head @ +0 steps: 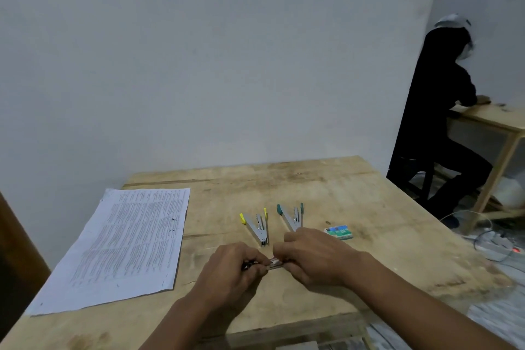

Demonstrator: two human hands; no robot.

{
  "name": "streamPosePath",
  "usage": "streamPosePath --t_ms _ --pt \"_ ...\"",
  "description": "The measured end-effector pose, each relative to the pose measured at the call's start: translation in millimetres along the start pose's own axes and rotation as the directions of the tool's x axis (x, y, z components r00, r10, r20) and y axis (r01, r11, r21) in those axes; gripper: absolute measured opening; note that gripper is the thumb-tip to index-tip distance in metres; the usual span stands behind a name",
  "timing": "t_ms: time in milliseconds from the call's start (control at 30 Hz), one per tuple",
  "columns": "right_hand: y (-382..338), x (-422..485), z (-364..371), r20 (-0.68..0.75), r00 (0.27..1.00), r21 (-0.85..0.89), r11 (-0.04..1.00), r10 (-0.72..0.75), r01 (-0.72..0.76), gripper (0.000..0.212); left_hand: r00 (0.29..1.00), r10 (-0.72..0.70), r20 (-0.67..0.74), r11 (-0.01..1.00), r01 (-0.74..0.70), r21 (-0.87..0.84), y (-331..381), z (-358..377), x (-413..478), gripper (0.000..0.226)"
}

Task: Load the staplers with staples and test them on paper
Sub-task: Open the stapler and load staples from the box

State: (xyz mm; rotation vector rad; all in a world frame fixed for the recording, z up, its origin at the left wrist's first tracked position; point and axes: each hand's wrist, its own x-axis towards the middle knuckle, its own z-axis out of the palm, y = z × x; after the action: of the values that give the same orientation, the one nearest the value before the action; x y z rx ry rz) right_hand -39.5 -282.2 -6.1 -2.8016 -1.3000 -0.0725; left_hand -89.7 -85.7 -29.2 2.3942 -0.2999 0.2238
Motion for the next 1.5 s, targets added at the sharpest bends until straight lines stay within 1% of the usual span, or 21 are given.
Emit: streamPosePath --t_ms 100,200,300,333,367,400,433,467,500,533,567,600,633,700,733,833,1000,1200,1400,1467,1500 --pt "3 -3 1 -0.021 0.999 0.077 0.996 0.042 -0.040 0.003 0.995 0.024 0.092 0.996 -0.032 0.088 -3 -6 1 0.022" --pt "5 -7 4 -0.045 0.988 0.226 0.965 0.146 -0.132 0.021 0.985 -0.011 0.171 0.960 -0.038 0.278 -11 -26 3 0.037" --pt "6 -9 7 -0.041 0.978 0.329 0.927 0.204 -0.180 0.040 0.955 -0.156 0.251 0.869 0.012 0.495 -18 -53 5 0.043" --pt "6 -8 7 -0.035 0.977 0.345 0.920 0.212 -0.187 0.043 0.949 -0.181 0.259 0.852 0.020 0.523 -17 -61 6 0.044" --pt "6 -8 8 -0.033 0.975 0.357 0.914 0.220 -0.194 0.046 0.957 -0.171 0.235 0.875 0.038 0.482 -16 -67 7 0.044" --pt "5 -8 9 -0.035 0.973 0.369 0.907 0.230 -0.201 0.047 0.975 -0.140 0.170 0.930 0.071 0.362 -13 -70 9 0.046" --pt "5 -8 10 -0.042 0.969 0.388 0.898 0.242 -0.207 0.048 0.990 -0.115 0.083 0.979 0.099 0.176 -7 -71 10 0.047" --pt "5 -9 11 -0.052 0.965 0.413 0.885 0.257 -0.214 0.049 0.993 -0.118 0.001 0.992 0.118 -0.045 1 -68 12 0.050" --pt "5 -10 13 -0.059 0.960 0.440 0.871 0.272 -0.220 0.050 0.989 -0.146 -0.039 0.960 0.132 -0.247 9 -62 15 0.053" --pt "5 -11 14 -0.065 0.955 0.464 0.857 0.288 -0.227 0.052 0.983 -0.172 -0.057 0.917 0.138 -0.374 15 -52 17 0.053" --pt "5 -12 15 -0.073 0.951 0.482 0.845 0.302 -0.232 0.053 0.979 -0.190 -0.069 0.896 0.144 -0.421 18 -39 18 0.050" --pt "4 -14 16 -0.083 0.946 0.495 0.837 0.313 -0.233 0.055 0.980 -0.185 -0.073 0.904 0.141 -0.403 19 -26 18 0.043" --pt "3 -15 18 -0.094 0.941 0.509 0.828 0.324 -0.235 0.058 0.986 -0.155 -0.056 0.939 0.129 -0.319 19 -14 18 0.033" --pt "2 -17 19 -0.107 0.930 0.537 0.808 0.351 -0.243 0.063 0.998 -0.059 0.013 0.996 0.060 -0.064 17 3 15 0.014" --pt "2 -18 20 -0.105 0.926 0.546 0.800 0.362 -0.251 0.066 0.999 -0.033 0.024 0.999 0.033 0.006 15 8 14 0.012" --pt "3 -19 22 -0.099 0.913 0.562 0.780 0.396 -0.277 0.072 0.998 -0.058 0.021 0.996 0.056 0.070 14 13 17 0.017" --pt "3 -20 24 -0.089 0.913 0.569 0.772 0.398 -0.282 0.070 0.993 -0.116 0.024 0.978 0.110 0.178 14 15 25 0.017" --pt "-2 -22 19 -0.051 0.924 0.536 0.791 0.379 -0.295 0.066 0.994 -0.095 0.048 0.895 0.065 0.442 34 21 26 0.021" --pt "-6 -19 15 -0.020 0.898 0.567 0.744 0.440 -0.353 0.059 0.992 -0.105 0.072 0.918 0.069 0.390 26 21 17 0.019" --pt "-9 -18 13 -0.013 0.878 0.631 0.685 0.479 -0.364 0.062 0.988 -0.154 -0.003 0.955 0.149 0.258 26 17 12 0.018" --pt "-12 -17 12 -0.011 0.861 0.710 0.610 0.509 -0.352 0.061 0.978 -0.201 -0.058 0.970 0.207 0.130 27 15 9 0.015"
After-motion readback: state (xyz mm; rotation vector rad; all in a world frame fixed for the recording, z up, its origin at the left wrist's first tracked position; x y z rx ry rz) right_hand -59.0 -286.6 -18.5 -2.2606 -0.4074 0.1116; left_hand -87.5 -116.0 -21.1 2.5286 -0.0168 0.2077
